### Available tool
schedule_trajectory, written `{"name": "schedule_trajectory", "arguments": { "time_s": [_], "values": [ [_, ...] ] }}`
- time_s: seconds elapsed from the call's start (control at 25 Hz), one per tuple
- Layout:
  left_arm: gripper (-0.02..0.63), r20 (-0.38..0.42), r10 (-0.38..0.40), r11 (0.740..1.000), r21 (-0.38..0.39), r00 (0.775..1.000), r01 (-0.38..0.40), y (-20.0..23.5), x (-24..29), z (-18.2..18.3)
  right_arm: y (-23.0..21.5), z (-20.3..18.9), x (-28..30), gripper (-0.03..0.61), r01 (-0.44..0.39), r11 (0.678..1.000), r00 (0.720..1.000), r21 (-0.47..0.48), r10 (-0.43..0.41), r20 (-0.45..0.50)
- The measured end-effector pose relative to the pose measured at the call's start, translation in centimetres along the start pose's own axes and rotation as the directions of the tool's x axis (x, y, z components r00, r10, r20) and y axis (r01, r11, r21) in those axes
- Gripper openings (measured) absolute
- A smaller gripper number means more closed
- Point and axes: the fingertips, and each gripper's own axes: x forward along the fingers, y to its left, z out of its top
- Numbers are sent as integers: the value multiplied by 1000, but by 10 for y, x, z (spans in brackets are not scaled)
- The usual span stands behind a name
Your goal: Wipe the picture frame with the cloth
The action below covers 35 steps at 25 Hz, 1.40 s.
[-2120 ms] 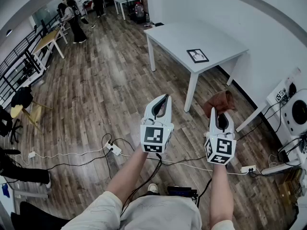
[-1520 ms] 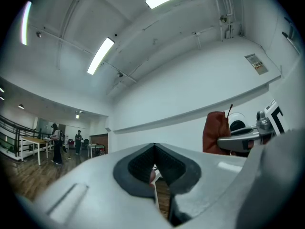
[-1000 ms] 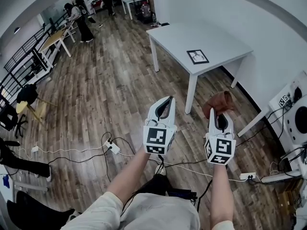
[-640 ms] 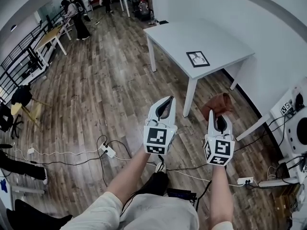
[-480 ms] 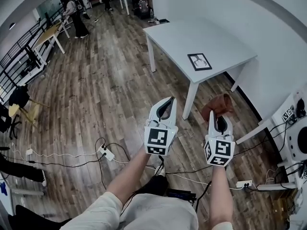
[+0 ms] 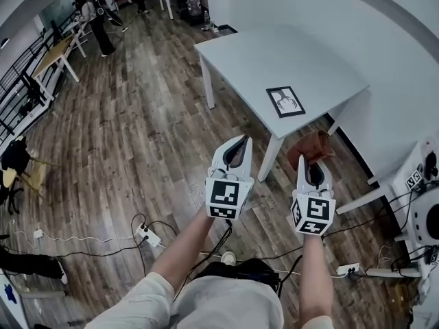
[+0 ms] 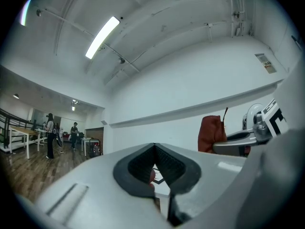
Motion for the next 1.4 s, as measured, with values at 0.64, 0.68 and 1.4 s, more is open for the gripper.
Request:
{"name": "schedule_trajectory", "arguments": {
  "time_s": [0.64, 0.68, 1.4],
  "values": [
    [0, -19, -45, 999, 22, 999, 45, 4, 167, -41, -70, -41, 153, 78, -27, 999, 998, -25, 26, -50],
    [0, -21, -41, 999, 24, 999, 42, 5, 182, -43, -77, -44, 166, 78, -36, 999, 998, -25, 34, -56],
    [0, -113, 14, 1000, -4, 993, -15, 35, 366, -100, -165, -92, 335, 78, -128, 992, 978, -2, 126, -167]
  ]
}}
